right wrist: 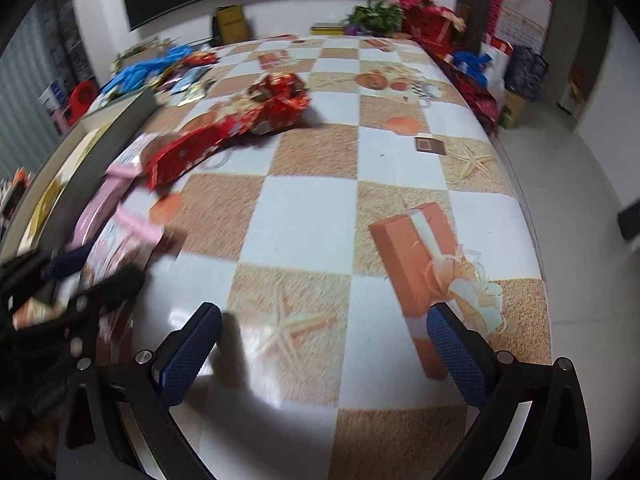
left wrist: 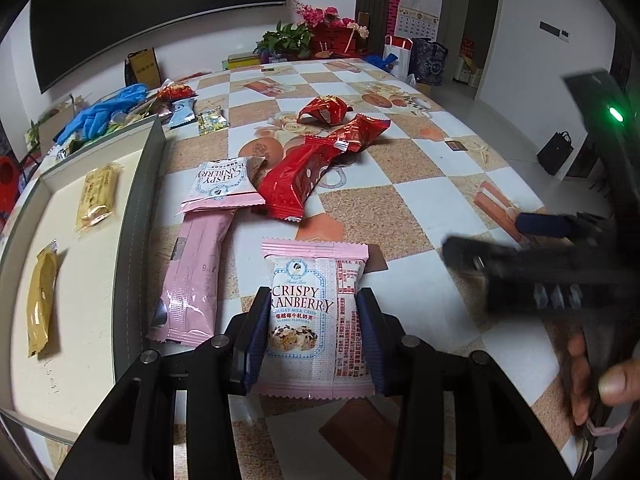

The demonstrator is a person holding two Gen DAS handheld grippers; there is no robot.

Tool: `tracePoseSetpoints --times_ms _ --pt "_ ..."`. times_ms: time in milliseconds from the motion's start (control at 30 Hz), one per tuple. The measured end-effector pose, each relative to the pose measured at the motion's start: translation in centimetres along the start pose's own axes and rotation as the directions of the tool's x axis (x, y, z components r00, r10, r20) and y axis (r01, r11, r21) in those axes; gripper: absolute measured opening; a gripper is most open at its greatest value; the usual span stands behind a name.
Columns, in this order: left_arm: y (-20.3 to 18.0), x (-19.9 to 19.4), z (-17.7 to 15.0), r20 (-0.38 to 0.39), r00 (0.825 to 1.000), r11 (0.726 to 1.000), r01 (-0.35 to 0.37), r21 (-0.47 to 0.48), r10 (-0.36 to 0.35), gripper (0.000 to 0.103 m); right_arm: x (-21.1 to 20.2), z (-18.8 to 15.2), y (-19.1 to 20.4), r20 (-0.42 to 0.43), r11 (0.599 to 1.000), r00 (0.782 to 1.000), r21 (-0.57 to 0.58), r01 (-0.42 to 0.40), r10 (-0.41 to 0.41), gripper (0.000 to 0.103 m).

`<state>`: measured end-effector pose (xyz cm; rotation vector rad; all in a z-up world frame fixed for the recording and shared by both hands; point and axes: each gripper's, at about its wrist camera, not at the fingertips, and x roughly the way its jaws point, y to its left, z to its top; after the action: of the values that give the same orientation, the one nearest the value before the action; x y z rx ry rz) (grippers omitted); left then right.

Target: Organize snacks

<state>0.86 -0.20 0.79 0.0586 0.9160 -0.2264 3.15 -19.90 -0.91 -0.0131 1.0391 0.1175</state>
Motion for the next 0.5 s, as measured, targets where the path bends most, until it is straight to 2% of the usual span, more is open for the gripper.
tracePoseSetpoints --times_ms 133,300,400,500 --pt "0.4 0.0 0.0 0.005 1.0 1.0 0.016 -0.022 -0.015 0.047 1.4 3.2 -0.6 -0.012 0.994 1.0 0.107 -0.01 0.011 0.103" --pt "1.3 -0.1 0.0 0.015 0.998 0.996 0.055 -0.064 -0.054 0.047 3.6 8.0 -1.0 0.008 0.963 0.992 0.239 -0.125 0.127 0.103" --pt "1.6 -0.1 0.1 0.019 0.998 0.994 0.069 -0.081 -0.068 0.047 4.8 10.1 -0.7 0.013 0.953 0.993 0.28 -0.115 0.116 0.103" --pt "1.7 -0.1 0.1 0.021 0.997 0.993 0.074 -0.088 -0.073 0.047 5.7 11.4 0.8 0.011 0.956 0.992 0.266 -0.124 0.126 0.103"
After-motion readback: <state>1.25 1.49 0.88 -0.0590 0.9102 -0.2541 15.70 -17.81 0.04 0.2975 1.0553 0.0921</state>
